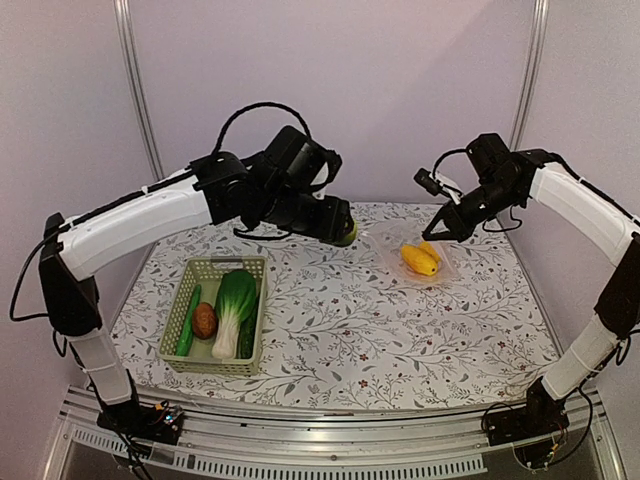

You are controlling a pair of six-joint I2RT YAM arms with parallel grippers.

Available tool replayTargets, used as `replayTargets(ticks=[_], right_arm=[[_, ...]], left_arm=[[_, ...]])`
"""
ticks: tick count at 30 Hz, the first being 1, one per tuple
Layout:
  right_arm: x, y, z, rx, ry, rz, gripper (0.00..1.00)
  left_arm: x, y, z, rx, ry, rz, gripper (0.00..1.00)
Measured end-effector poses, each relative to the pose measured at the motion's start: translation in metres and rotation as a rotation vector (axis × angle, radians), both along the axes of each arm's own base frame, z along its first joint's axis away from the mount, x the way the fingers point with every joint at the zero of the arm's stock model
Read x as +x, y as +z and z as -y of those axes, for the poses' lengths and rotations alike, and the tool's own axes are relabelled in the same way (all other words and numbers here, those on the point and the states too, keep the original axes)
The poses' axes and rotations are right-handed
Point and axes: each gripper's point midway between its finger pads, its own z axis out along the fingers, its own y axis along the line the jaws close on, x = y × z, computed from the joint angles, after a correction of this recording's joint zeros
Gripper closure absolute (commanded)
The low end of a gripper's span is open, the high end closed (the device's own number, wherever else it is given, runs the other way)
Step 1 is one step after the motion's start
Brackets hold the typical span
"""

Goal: Place the food in the zip-top bag and seal the zipper
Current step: Place the fake fruit in the zipper food storage bag.

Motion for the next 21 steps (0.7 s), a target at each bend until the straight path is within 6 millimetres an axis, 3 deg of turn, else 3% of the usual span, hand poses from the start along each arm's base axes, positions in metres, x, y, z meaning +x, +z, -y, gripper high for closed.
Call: replayTargets(ticks=[4, 10, 15, 18, 21], right_arm=[[0.000, 0.011, -0.001, 0.007, 0.003, 0.011, 1.00], [-0.011, 0.017, -0.004, 0.036, 0.027, -0.029, 1.00], [-0.017, 0.029, -0.008, 0.069, 0.046, -0.041, 1.00], [-0.021, 0.038, -0.011, 0.095, 0.061, -0.054, 1.00], [-0.023, 0.046, -0.013, 0.116, 0.073, -0.056, 1.00]], left_arm=[[-0.033, 0.008, 0.062, -0.052, -0.226, 0.070, 0.58], [-0.084, 0.021, 0.123, -0.157, -0.462, 0.144, 0.60], [-0.068, 0.002, 0.145, -0.137, -0.438, 0.172, 0.60], [-0.054, -0.016, 0.149, -0.091, -0.405, 0.182, 0.61], [-0.041, -0.033, 0.151, -0.040, -0.363, 0.193, 0.55]])
